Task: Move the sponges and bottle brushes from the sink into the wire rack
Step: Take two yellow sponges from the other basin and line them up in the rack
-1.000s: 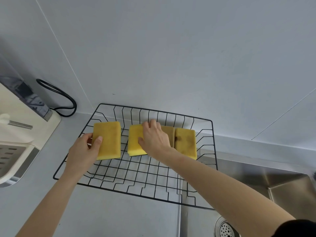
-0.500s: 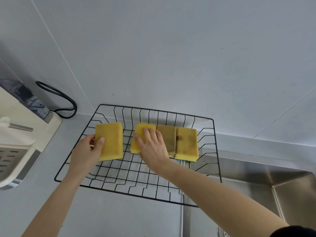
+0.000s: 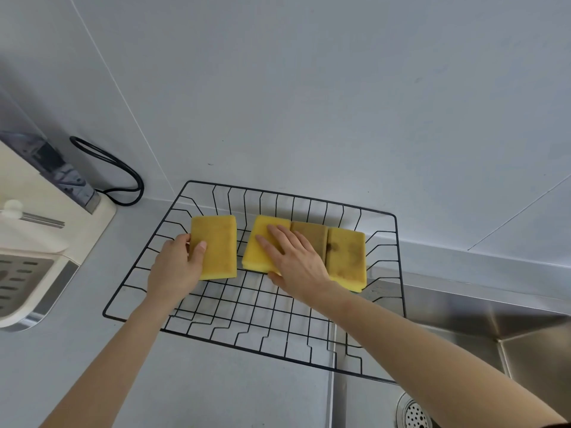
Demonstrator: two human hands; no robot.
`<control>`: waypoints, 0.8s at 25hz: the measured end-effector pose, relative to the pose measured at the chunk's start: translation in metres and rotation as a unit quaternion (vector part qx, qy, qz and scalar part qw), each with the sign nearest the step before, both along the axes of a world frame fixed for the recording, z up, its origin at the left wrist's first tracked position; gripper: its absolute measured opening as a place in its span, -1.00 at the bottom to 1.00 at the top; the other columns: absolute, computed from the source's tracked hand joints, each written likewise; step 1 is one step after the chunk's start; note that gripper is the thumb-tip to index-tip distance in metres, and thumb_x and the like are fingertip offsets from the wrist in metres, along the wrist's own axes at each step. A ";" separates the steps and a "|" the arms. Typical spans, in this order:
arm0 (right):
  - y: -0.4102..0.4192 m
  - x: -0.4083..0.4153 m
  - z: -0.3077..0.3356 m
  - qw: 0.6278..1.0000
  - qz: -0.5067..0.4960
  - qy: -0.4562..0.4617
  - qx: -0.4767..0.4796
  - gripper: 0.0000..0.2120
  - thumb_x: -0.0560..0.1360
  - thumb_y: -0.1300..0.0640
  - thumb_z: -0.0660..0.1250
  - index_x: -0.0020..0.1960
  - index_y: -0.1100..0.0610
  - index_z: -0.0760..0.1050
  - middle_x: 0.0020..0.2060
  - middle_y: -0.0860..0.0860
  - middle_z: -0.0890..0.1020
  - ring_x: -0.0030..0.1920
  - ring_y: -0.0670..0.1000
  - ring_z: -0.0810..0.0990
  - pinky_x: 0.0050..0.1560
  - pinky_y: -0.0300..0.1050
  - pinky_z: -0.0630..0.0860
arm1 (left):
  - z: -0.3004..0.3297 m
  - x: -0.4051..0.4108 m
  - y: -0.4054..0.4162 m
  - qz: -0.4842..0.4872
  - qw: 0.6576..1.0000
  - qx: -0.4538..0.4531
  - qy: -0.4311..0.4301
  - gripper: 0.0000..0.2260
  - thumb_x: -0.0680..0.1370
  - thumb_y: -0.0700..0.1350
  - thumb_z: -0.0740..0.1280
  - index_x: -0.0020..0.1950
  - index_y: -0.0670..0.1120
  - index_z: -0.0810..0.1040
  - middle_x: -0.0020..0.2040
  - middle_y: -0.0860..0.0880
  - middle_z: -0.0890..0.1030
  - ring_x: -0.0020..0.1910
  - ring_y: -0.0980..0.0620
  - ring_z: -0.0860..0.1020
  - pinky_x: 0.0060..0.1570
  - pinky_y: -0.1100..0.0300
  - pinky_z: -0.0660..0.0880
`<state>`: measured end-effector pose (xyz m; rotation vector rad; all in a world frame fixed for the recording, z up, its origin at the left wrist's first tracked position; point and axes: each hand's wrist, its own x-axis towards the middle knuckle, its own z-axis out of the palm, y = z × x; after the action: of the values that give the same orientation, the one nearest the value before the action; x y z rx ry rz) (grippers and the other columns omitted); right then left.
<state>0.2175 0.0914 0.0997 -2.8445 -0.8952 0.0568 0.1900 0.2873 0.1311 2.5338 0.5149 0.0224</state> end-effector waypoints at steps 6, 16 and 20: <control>-0.013 0.002 0.002 1.000 0.009 0.015 0.020 -0.37 0.50 0.04 0.29 0.49 0.06 0.10 0.51 0.15 0.12 0.51 0.18 0.07 0.50 0.09 -0.04 | 0.002 0.005 -0.016 -0.008 0.998 0.046 0.033 -0.63 0.59 -0.03 0.09 0.28 -0.25 0.34 0.18 -0.28 0.44 0.09 -0.26 0.47 -0.04 -0.05 0.40; -0.019 0.010 0.002 0.998 0.045 0.046 0.011 -0.36 0.54 0.03 0.21 0.51 0.00 -0.04 0.54 0.08 -0.03 0.54 0.10 -0.08 0.50 -0.02 -0.17 | -0.013 0.035 -0.016 -0.025 0.998 0.037 0.050 -0.64 0.59 -0.06 0.10 0.32 -0.22 0.34 0.20 -0.28 0.49 0.18 -0.26 0.46 0.08 -0.08 0.42; -0.020 0.012 0.000 0.998 0.053 0.040 0.008 -0.36 0.55 0.03 0.21 0.51 0.00 -0.05 0.54 0.06 -0.04 0.54 0.09 -0.09 0.44 -0.09 -0.25 | -0.019 0.040 -0.016 -0.018 0.999 0.012 0.031 -0.62 0.59 -0.07 0.11 0.36 -0.19 0.29 0.27 -0.26 0.47 0.23 -0.25 0.44 0.14 -0.10 0.40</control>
<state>0.2292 0.0713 0.1002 -2.7558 -1.0239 0.1748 0.2297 0.2710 0.1121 2.5730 0.4961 -0.0634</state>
